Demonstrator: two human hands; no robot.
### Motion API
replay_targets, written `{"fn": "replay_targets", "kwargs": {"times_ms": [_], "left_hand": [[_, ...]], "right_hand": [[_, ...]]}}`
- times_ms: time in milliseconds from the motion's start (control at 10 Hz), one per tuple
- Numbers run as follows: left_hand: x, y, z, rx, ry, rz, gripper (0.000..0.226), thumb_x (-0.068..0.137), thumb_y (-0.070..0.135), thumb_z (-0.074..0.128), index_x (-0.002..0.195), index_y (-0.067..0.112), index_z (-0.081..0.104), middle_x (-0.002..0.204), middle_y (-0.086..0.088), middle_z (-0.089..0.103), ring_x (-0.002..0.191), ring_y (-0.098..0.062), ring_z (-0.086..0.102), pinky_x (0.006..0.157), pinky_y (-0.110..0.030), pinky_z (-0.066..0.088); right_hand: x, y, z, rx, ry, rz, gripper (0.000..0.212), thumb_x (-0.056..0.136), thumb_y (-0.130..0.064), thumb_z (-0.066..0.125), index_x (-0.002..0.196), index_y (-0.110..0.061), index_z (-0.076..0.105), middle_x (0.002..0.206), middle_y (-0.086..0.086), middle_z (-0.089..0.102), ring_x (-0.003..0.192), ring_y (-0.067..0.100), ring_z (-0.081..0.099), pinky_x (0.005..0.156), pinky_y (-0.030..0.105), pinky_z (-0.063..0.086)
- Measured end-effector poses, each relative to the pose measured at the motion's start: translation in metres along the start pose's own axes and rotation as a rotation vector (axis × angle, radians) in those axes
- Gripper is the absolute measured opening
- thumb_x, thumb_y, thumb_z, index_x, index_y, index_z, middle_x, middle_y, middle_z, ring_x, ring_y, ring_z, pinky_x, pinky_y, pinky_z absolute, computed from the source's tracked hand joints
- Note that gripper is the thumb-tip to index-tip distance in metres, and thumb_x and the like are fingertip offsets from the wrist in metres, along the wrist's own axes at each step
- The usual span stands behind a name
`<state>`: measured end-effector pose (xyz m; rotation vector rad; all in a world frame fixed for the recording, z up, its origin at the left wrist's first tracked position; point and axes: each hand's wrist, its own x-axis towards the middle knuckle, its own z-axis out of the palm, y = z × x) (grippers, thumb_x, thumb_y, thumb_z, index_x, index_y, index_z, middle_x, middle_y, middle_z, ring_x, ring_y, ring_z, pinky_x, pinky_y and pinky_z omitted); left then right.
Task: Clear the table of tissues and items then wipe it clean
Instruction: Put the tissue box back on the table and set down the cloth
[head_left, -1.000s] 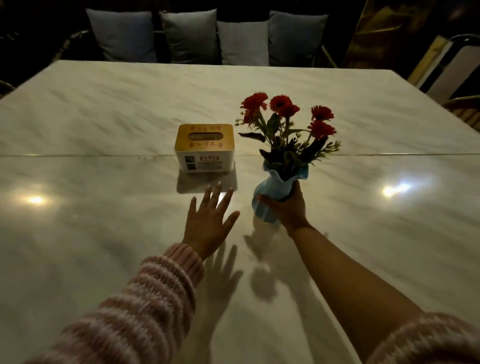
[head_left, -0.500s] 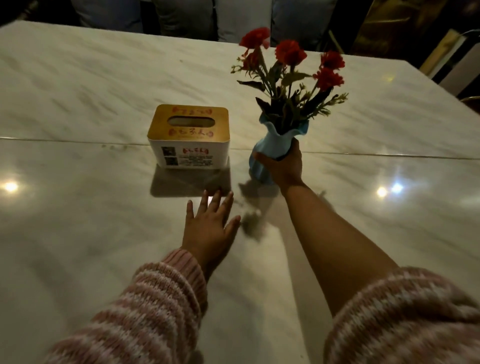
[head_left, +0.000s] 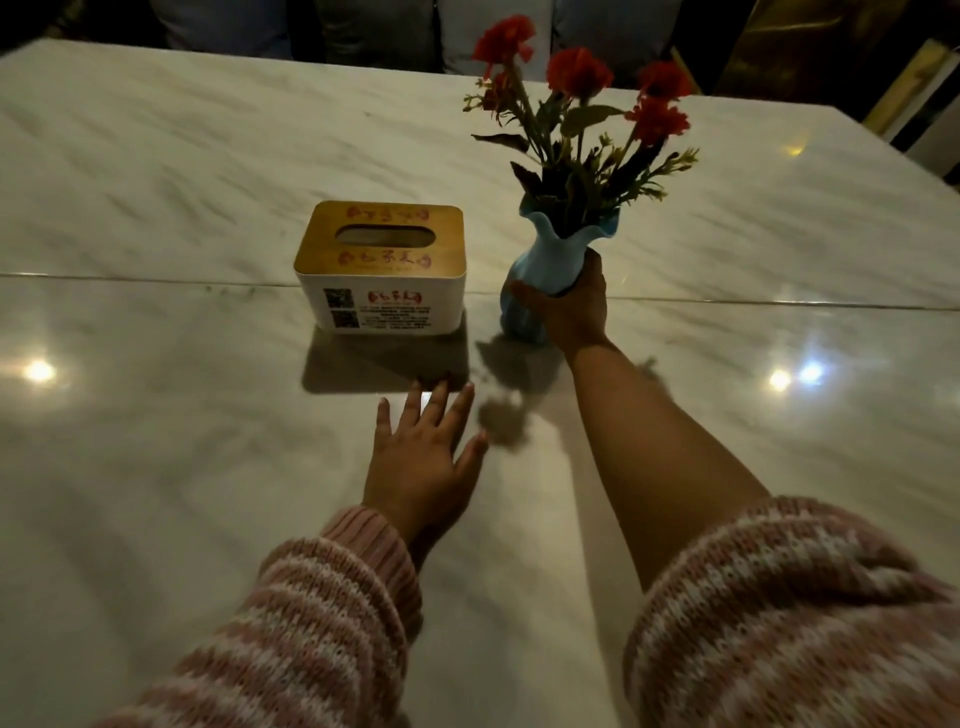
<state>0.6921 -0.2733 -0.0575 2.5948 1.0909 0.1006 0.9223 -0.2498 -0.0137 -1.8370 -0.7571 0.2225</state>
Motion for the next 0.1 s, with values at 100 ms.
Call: {"fn": "replay_targets", "kwargs": {"times_ms": [100], "left_hand": [[0.0000,0.0006,-0.0029,-0.005,0.000,-0.001,0.057,0.094,0.059,0.010,0.147,0.042,-0.006,0.157,0.011,-0.005,0.145,-0.013,-0.010,0.113,-0.043,-0.013]], "right_hand": [[0.0022,-0.0001,0.0034,0.002,0.000,0.024,0.079,0.070,-0.033,0.082,0.133,-0.008,0.041,0.128,0.010,0.056,0.117,0.028,0.053,0.088,0.026,0.041]]}}
